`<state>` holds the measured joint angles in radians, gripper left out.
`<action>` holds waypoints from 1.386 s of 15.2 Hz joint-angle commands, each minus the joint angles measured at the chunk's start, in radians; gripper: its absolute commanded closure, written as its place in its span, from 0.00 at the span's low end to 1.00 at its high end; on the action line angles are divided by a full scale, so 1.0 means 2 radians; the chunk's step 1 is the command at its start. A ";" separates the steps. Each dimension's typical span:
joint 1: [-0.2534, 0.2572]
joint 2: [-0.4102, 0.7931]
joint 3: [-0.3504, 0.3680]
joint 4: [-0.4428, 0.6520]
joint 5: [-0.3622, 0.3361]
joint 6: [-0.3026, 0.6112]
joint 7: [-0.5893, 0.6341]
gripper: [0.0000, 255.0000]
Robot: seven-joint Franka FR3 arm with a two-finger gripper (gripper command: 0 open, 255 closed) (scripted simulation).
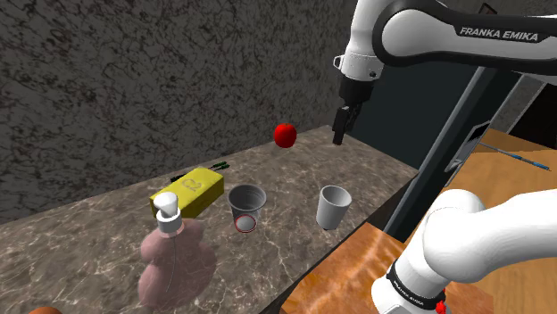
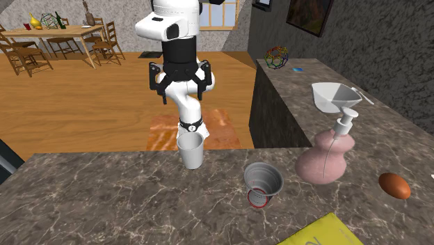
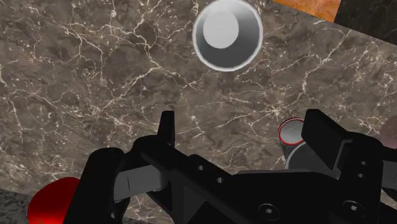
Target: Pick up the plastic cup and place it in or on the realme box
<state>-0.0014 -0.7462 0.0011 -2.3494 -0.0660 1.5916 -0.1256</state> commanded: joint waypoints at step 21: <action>0.033 0.285 0.106 0.027 0.030 0.260 0.153 0.00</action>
<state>0.0597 -0.2110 0.2005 -2.2994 -0.0030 2.0793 0.1584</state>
